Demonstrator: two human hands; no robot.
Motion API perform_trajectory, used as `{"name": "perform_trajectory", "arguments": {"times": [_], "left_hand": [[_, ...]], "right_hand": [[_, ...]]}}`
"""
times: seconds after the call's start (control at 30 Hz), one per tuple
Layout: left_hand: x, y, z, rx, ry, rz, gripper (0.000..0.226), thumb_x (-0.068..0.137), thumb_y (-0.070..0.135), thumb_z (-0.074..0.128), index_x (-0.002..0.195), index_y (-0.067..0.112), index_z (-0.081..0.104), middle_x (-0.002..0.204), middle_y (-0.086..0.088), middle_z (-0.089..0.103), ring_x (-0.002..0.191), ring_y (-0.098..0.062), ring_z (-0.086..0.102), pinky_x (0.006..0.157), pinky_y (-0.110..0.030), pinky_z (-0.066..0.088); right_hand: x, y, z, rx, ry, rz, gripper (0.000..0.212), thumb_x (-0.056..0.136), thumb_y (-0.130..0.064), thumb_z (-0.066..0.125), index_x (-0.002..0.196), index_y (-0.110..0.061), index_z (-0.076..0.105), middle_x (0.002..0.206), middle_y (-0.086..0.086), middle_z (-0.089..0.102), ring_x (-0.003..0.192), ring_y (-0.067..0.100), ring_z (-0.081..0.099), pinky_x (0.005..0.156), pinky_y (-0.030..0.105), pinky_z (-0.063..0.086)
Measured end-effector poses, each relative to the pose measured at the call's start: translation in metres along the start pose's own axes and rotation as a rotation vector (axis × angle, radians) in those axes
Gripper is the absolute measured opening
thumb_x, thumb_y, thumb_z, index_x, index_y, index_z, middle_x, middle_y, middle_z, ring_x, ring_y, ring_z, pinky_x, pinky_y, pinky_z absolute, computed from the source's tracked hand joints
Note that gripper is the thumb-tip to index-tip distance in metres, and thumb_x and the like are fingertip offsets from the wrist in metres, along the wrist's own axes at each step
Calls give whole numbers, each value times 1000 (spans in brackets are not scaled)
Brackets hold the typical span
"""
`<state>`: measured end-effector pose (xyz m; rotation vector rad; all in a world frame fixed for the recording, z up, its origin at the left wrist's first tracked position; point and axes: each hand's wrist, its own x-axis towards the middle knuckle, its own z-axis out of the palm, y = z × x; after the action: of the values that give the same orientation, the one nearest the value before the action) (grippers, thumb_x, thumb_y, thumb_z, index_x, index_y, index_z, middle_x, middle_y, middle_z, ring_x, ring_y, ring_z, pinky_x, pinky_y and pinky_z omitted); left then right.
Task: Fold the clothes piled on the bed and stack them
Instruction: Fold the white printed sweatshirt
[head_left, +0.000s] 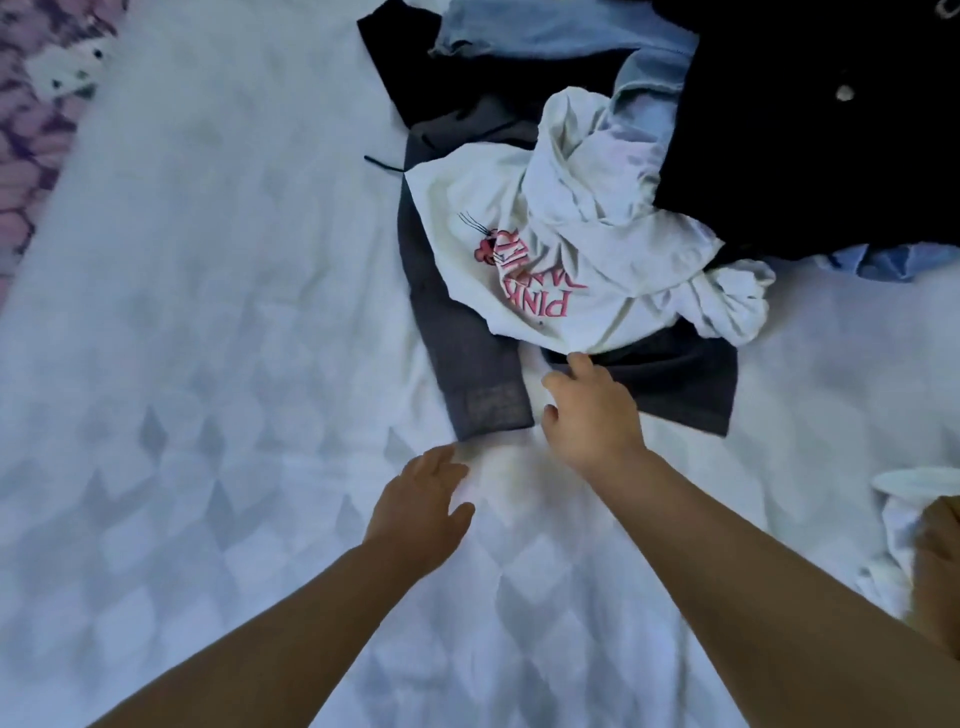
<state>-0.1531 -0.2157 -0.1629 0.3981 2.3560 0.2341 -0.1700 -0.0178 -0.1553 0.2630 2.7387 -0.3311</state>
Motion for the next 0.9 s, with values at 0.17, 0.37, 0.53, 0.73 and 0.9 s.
{"name": "perform_trajectory", "arguments": {"times": [0.17, 0.37, 0.53, 0.73, 0.9], "left_hand": [[4, -13, 2, -15, -28, 68, 51, 98, 41, 42, 146, 31, 29, 158, 13, 6, 144, -10, 14, 113, -25, 21], [3, -12, -1, -78, -20, 63, 49, 97, 43, 43, 143, 29, 36, 158, 9, 13, 143, -11, 17, 113, -27, 23], [-7, 3, -9, -213, -11, 38, 49, 97, 40, 46, 143, 26, 37, 155, 6, 21, 139, -11, 27, 110, -26, 28], [-43, 39, -1, -493, 101, 10, 51, 98, 39, 43, 145, 22, 31, 145, 0, 43, 127, -16, 46, 102, -26, 34], [-86, 59, 32, -473, 63, 4, 41, 97, 37, 46, 137, 26, 46, 130, -1, 57, 118, -17, 53, 97, -27, 39]], "right_hand": [[38, -10, 20, 27, 19, 57, 40, 90, -14, 49, 130, -12, 45, 159, 4, 3, 111, 33, 46, 72, 35, 36], [34, -12, 16, 248, 224, 21, 24, 96, -13, 45, 92, 6, 59, 104, 19, 57, 96, 33, 53, 84, 36, 38], [-25, -22, 11, 481, 76, 140, 23, 90, -30, 59, 83, -13, 44, 77, 2, 54, 77, 26, 53, 65, 30, 32], [-114, -19, 35, 456, -59, 78, 19, 90, -25, 53, 104, -14, 60, 98, 5, 69, 94, 26, 62, 71, 28, 40], [-199, -28, 61, 406, 107, 8, 18, 68, -27, 55, 76, -23, 70, 59, -6, 65, 51, 10, 62, 46, 18, 43]]}}
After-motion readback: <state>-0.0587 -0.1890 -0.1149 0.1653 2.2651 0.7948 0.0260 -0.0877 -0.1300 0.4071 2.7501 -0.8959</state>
